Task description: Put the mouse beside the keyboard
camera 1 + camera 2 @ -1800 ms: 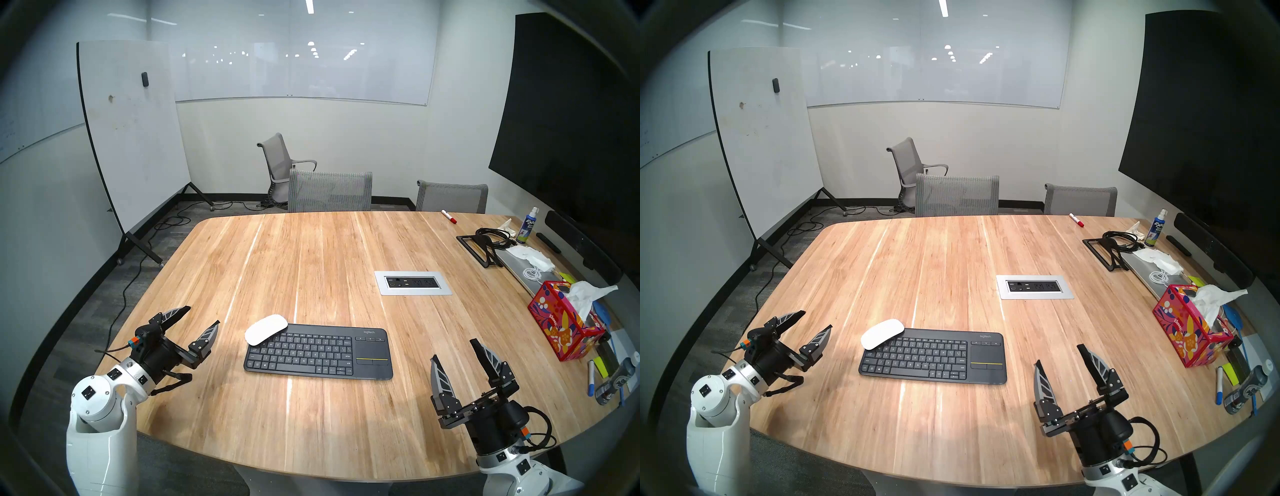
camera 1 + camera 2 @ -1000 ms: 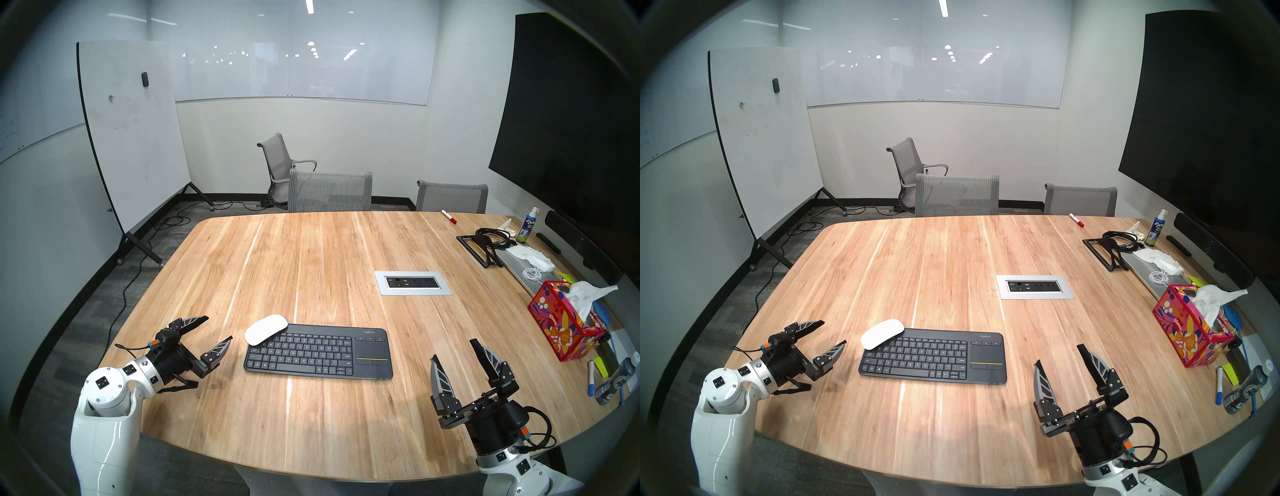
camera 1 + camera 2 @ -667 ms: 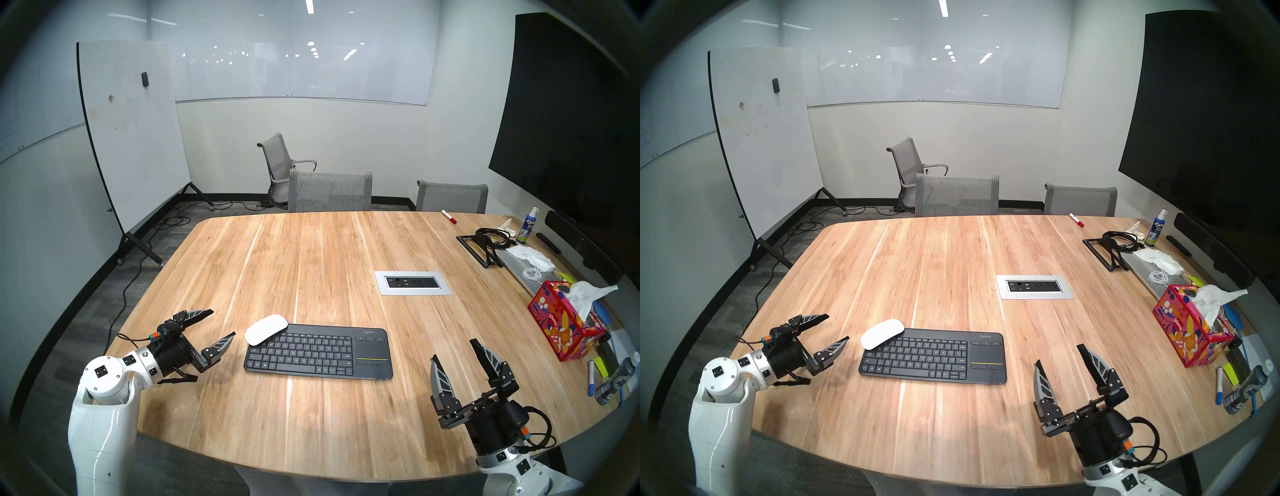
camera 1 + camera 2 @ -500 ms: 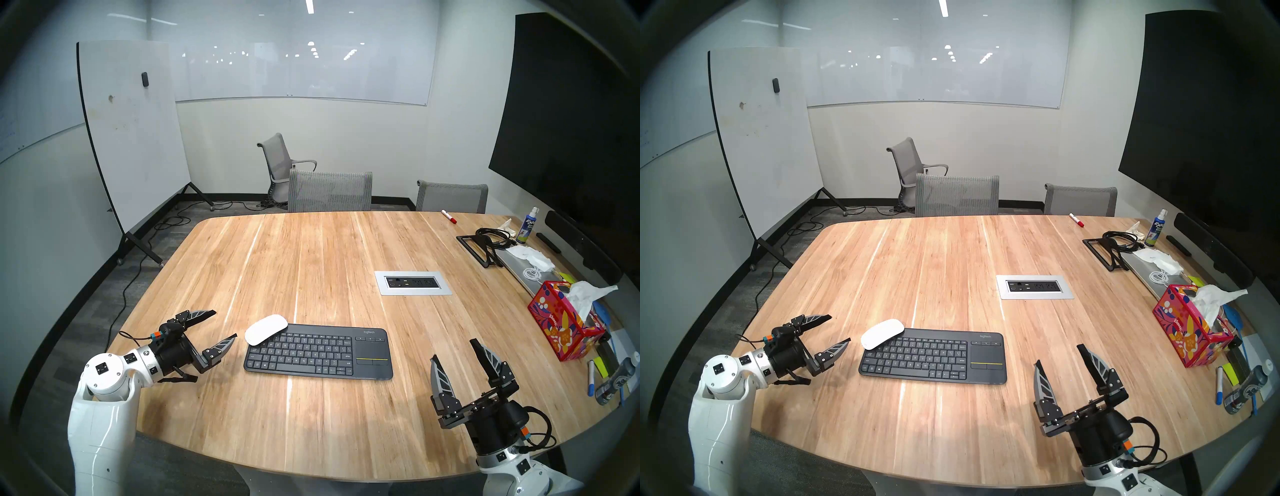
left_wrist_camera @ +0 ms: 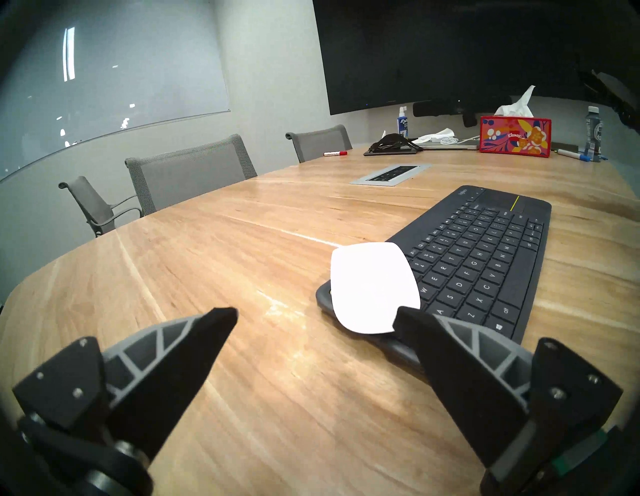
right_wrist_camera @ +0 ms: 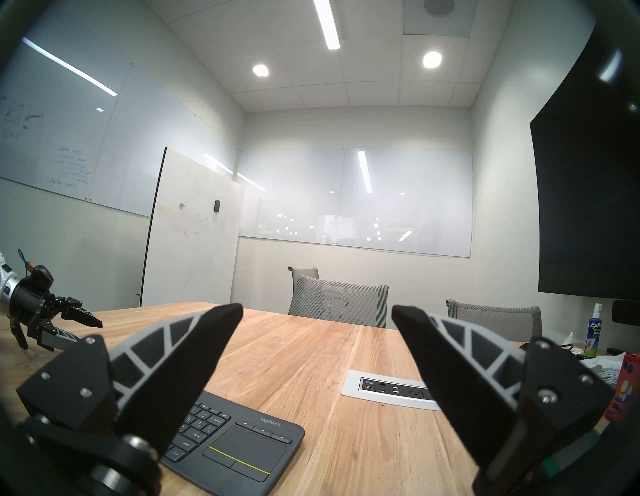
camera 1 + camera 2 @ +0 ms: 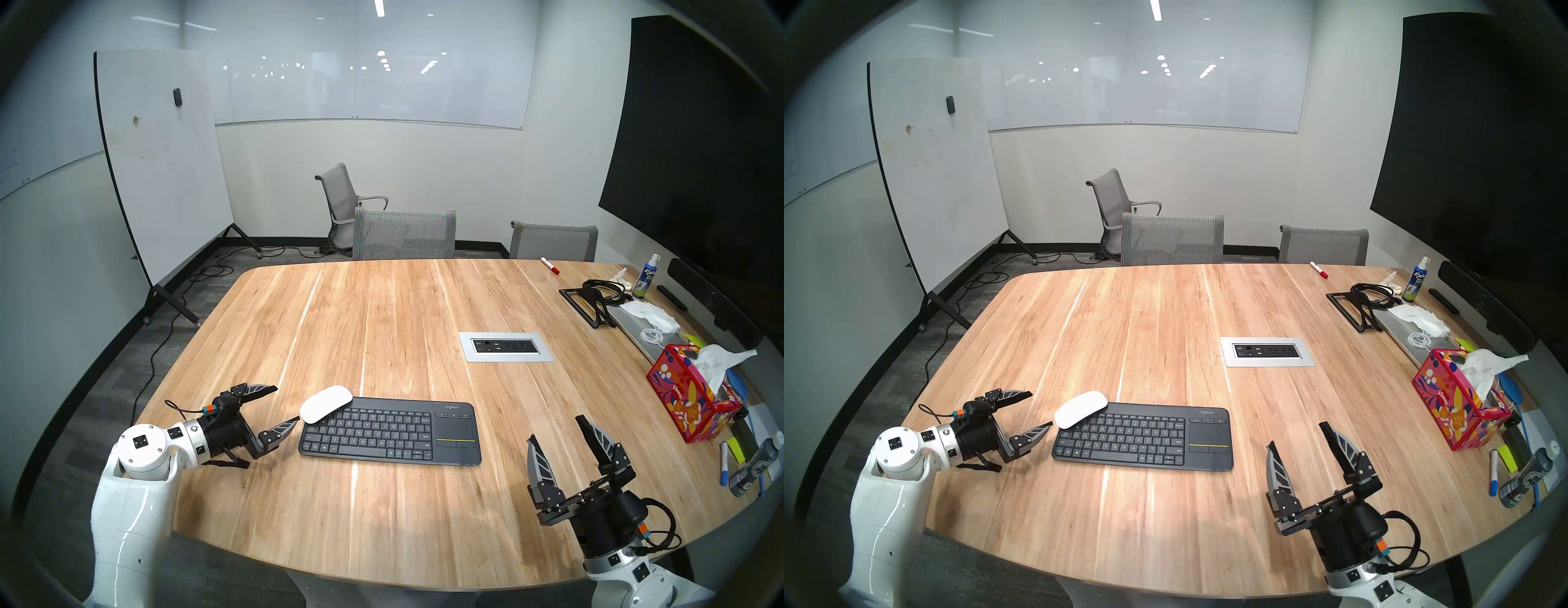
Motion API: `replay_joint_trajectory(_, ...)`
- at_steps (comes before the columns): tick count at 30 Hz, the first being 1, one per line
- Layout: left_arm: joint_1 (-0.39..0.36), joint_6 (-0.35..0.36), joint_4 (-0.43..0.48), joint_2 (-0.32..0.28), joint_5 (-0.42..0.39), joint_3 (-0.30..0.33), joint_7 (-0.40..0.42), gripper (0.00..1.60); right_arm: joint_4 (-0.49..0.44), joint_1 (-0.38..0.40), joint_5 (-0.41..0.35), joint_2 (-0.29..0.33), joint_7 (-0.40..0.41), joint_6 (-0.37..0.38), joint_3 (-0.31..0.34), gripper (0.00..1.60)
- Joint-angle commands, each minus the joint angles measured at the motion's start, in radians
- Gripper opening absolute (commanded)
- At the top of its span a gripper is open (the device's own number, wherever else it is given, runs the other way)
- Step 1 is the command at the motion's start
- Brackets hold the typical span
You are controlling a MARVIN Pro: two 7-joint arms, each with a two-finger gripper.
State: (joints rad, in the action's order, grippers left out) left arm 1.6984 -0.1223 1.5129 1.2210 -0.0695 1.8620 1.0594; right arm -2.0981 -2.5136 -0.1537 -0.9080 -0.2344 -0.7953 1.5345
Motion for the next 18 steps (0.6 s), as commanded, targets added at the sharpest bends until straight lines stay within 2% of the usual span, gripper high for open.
replay_joint_trajectory(1, 0.002, 0.031, 0.068, 0.003, -0.022, 0.006, 0.012, 1.6, -0.012, -0.002, 0.001, -0.001, 0.0, -0.001, 0.0, 1.6)
replay_joint_trajectory(18, 0.014, 0.053, 0.051, 0.001, 0.018, -0.043, 0.03, 1.6, -0.012, -0.002, 0.001, -0.001, -0.001, -0.001, 0.001, 1.6)
